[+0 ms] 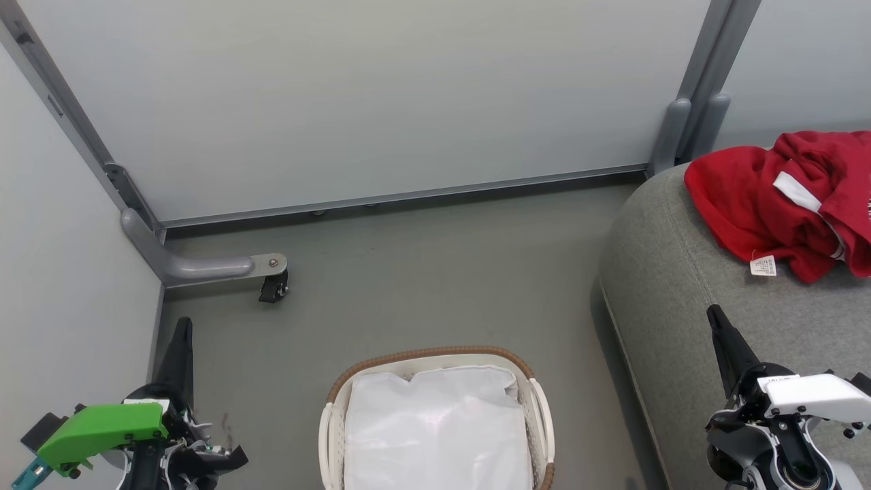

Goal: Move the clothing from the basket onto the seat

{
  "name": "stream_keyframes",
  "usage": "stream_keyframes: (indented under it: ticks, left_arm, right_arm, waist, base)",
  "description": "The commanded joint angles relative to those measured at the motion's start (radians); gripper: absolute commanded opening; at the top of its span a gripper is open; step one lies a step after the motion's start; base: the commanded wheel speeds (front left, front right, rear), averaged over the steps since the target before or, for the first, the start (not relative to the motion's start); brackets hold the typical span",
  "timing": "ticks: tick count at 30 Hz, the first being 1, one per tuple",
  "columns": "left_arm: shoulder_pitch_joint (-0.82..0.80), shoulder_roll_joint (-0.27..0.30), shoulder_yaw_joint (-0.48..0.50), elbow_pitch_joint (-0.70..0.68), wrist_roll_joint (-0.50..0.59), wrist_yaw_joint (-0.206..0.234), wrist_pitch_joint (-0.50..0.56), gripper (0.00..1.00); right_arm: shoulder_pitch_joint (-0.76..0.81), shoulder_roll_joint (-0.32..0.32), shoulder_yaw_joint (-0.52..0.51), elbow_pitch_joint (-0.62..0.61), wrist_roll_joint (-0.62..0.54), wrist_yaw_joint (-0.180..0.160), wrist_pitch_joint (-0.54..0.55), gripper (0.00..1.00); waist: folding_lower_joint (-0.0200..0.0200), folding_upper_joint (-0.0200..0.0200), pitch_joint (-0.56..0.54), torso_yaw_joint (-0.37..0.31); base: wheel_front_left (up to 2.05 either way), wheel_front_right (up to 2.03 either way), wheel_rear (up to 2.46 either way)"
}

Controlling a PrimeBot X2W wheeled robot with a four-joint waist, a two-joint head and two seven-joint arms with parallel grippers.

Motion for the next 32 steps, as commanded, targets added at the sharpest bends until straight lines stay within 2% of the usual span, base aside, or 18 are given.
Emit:
stream_keyframes:
  ticks: [1, 32]
  left_arm:
    - [-0.011, 0.005, 0.002, -0.001, -0.003, -0.004, 0.004, 0.0]
    - [-0.011, 0.005, 0.002, -0.001, -0.003, -0.004, 0.003, 0.0]
  right_arm:
    - [-0.008, -0.006, -0.002, -0.003, 0.004, 0.0, 0.001, 0.0]
    - [-0.008, -0.006, -0.002, -0.003, 0.004, 0.0, 0.001, 0.0]
  waist:
    - [0.0, -0.0001, 0.0, 0.0]
    - [0.0, -0.0001, 0.0, 0.0]
  base:
    - [0.0, 0.0, 0.0]
    - [0.0, 0.0, 0.0]
